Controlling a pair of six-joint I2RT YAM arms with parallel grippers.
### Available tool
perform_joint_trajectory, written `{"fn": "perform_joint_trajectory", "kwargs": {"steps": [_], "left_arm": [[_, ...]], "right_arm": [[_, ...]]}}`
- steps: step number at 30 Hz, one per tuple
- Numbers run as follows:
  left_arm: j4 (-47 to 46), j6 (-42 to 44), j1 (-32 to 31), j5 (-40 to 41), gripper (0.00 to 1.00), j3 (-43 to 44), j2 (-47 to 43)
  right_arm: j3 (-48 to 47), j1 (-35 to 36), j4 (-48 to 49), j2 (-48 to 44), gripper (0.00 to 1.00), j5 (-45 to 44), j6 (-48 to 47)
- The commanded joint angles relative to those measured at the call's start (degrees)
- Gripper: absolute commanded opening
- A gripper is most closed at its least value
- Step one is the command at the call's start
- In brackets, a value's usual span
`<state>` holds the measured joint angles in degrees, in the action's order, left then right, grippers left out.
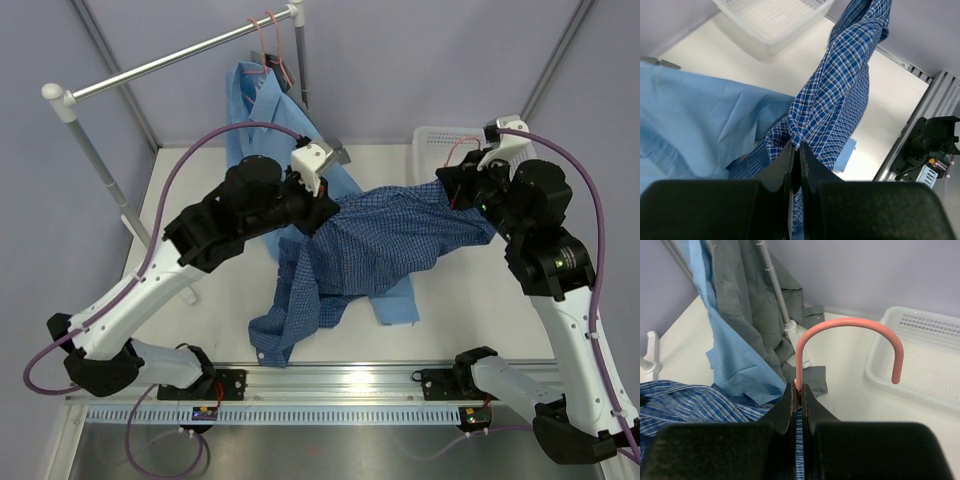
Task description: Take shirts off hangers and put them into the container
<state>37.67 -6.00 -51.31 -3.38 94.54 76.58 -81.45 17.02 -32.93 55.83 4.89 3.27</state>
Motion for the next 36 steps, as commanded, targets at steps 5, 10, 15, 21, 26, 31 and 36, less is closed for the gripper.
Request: {"fn": "perform_joint_trajectory", "kwargs": {"steps": [5,10,15,21,26,31,36], "left_arm": [[1.7,1.4,0.4,5.0,0.00,-4.0,-11.8],[1.7,0.1,0.4,3.7,0.00,-9.5,-15.7],[0.3,-3.1,0.0,-5.9,0.00,-11.1,-17.8],[-3.3,-3.5,-0.3,-3.7,0.00,-9.3,-18.1],[-4.7,-2.2,-0.3,-5.5,0.00,-4.9,-15.4],[-4.7,-2.5,-0.3,-6.6,0.01,-5.3,-13.3],[-4.8,-4.1,-0.3,-5.4,0.03,-9.5,-13.7]], "right_arm": [[-6.0,-0.8,0.1,0.0,0.00,-16.1,0.2],[-10.2,-0.8,-0.2,0.2,0.00,-14.0,5.0],[-14.4,-0.8,-2.6,2.7,0.00,-18.8,6.8],[-13.1,-0.8,-2.1,5.8,0.00,-15.8,7.2],[-7.2,-0.8,0.0,6.7,0.00,-18.6,8.8],[-9.3,-0.8,0.5,8.6,0.00,-20.9,11.1],[-14.5,-0.8,-2.0,10.7,0.00,-23.7,12.8]]}}
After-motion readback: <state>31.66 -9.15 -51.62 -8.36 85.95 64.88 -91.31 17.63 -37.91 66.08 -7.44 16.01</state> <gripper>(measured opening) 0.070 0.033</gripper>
